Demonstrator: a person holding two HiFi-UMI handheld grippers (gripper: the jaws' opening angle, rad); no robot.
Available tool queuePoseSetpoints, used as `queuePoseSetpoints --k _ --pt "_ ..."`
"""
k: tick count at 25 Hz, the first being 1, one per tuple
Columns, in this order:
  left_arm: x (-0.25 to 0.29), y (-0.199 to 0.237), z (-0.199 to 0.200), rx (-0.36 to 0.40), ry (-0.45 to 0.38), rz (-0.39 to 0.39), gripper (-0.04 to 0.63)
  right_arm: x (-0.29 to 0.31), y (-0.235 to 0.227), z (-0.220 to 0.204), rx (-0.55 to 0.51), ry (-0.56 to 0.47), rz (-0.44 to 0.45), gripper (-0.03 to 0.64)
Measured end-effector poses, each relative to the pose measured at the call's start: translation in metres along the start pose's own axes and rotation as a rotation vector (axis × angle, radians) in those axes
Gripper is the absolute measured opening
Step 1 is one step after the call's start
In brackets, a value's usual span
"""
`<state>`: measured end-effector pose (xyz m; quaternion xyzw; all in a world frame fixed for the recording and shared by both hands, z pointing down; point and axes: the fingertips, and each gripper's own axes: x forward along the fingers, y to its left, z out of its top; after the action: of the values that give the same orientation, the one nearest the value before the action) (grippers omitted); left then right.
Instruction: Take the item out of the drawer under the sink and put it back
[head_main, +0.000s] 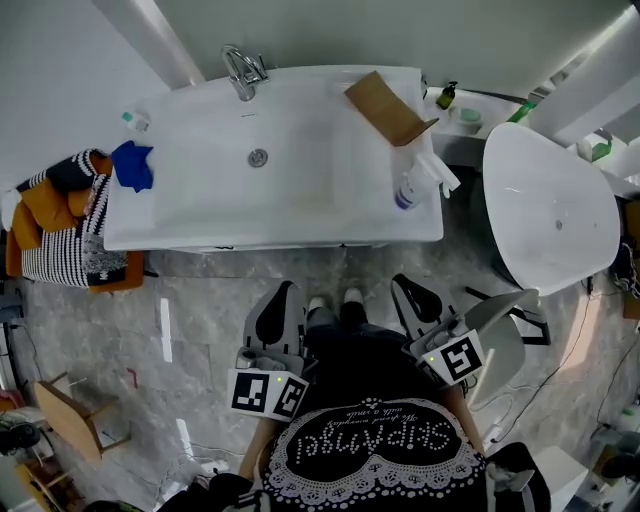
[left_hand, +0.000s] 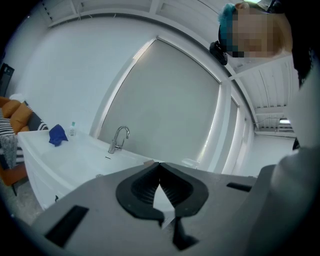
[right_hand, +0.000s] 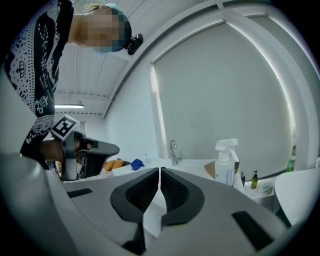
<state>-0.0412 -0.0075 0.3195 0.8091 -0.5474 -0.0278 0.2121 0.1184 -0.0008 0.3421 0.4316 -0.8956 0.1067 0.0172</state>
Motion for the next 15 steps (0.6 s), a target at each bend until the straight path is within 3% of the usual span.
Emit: queuePoseSetpoints --k 3,12,15 --pt "-0.006 0.011 0.008 0.029 0.011 -0.011 0.005 0.006 0.012 0.001 0.004 0.002 -0.012 0.020" --pt "-0.020 0.041 0.023 0.317 0.111 -0.069 0.005 0.017 0.044 -0.005 0.032 0.029 -0.068 0.020" --pt "-0.022 0.049 0.023 0.367 0.137 -0.096 0.005 0.021 0.054 -0.006 0.034 0.033 -0.081 0.020"
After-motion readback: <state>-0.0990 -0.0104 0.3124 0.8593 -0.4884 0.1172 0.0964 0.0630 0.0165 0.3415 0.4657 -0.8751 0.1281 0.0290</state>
